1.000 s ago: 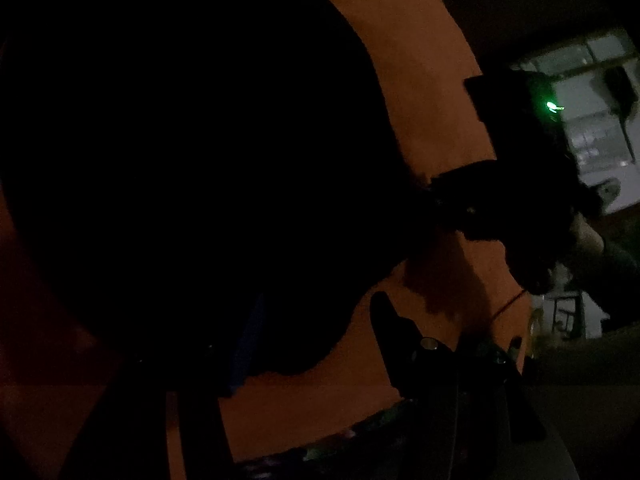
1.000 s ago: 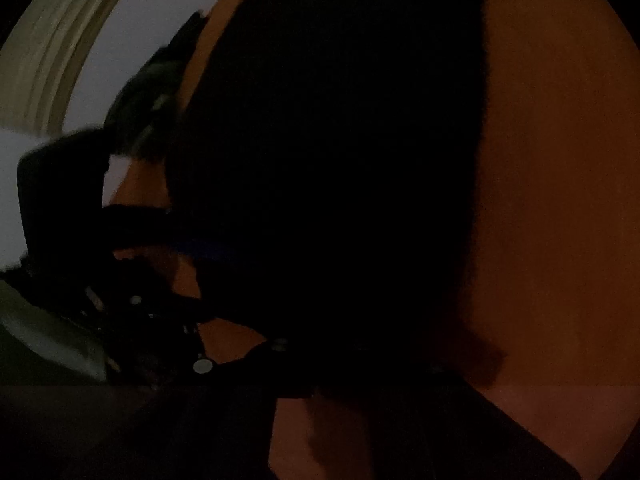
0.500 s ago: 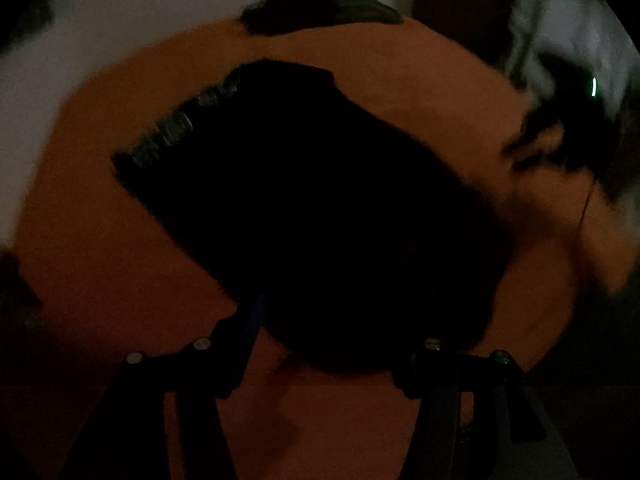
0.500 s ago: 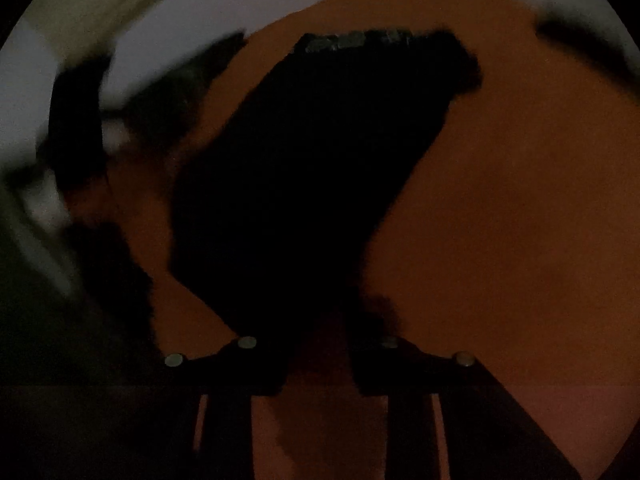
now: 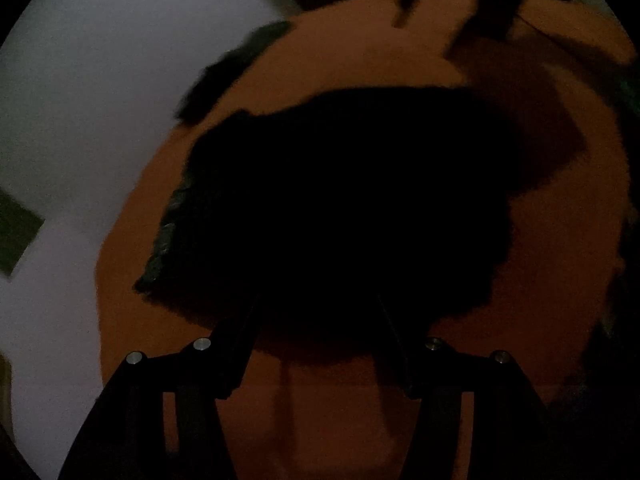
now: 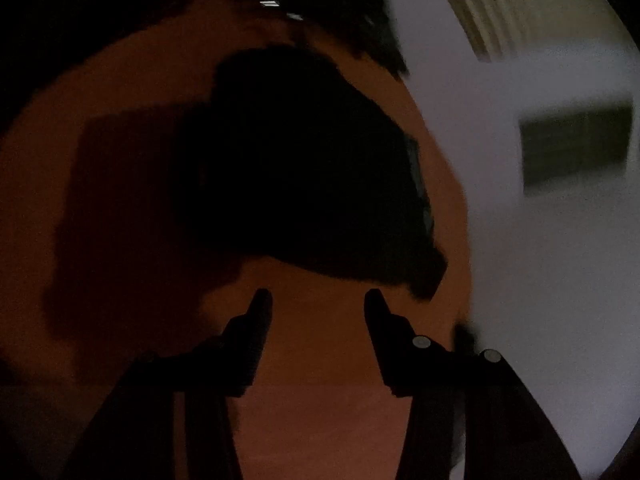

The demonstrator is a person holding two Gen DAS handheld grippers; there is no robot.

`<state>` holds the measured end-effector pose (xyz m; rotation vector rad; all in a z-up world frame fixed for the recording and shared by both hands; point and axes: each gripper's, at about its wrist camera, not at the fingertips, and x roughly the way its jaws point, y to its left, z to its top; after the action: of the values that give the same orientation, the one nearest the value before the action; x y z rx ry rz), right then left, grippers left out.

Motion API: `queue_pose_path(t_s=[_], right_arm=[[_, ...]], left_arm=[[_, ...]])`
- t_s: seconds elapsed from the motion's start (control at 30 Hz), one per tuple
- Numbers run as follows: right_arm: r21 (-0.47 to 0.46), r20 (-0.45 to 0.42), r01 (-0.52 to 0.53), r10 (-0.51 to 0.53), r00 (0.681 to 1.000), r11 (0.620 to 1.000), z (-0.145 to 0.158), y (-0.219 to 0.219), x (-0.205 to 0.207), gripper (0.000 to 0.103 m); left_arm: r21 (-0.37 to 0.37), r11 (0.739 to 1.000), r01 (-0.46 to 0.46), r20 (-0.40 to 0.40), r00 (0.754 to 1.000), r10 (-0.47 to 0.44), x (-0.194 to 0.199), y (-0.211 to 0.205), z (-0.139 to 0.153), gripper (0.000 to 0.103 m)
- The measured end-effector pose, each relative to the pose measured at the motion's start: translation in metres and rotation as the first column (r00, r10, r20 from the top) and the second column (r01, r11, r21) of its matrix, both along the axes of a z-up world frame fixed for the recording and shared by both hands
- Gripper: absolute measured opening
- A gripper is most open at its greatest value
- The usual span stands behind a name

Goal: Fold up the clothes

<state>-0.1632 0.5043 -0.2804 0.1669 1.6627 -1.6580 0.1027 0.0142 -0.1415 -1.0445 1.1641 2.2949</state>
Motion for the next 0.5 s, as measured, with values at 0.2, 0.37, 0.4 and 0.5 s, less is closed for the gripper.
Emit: queue_pose_path(t_s=[0.2, 0.37, 0.4, 0.5], right_arm=[[-0.015, 0.047, -0.027, 0.028, 0.998, 1.0, -0.012, 0.006, -0.011, 0.047], [-0.058, 0.091, -0.036, 0.042, 0.995, 0.998, -0.011, 0.001, -0.008, 0.047], [-0.059, 0.089, -0.046, 0.051, 0.995, 0.997, -0.012, 0.002, -0.006, 0.047], [-0.046, 0.071, -0.077, 0.08, 0.994, 0.996, -0.018, 0.002, -0.008, 0.047]], left_arm=[[-0.04, 0.979, 0.2, 0.076, 0.978, -0.197, 0.029, 0.013, -0.008, 0.062], [-0.091, 0.958, 0.273, 0.054, 0.962, -0.269, 0.036, 0.03, -0.019, 0.065], [-0.096, 0.957, 0.275, 0.038, 0.961, -0.272, 0.035, 0.034, -0.02, 0.065], [-0.138, 0.946, 0.293, -0.007, 0.955, -0.297, 0.034, 0.041, -0.023, 0.066]])
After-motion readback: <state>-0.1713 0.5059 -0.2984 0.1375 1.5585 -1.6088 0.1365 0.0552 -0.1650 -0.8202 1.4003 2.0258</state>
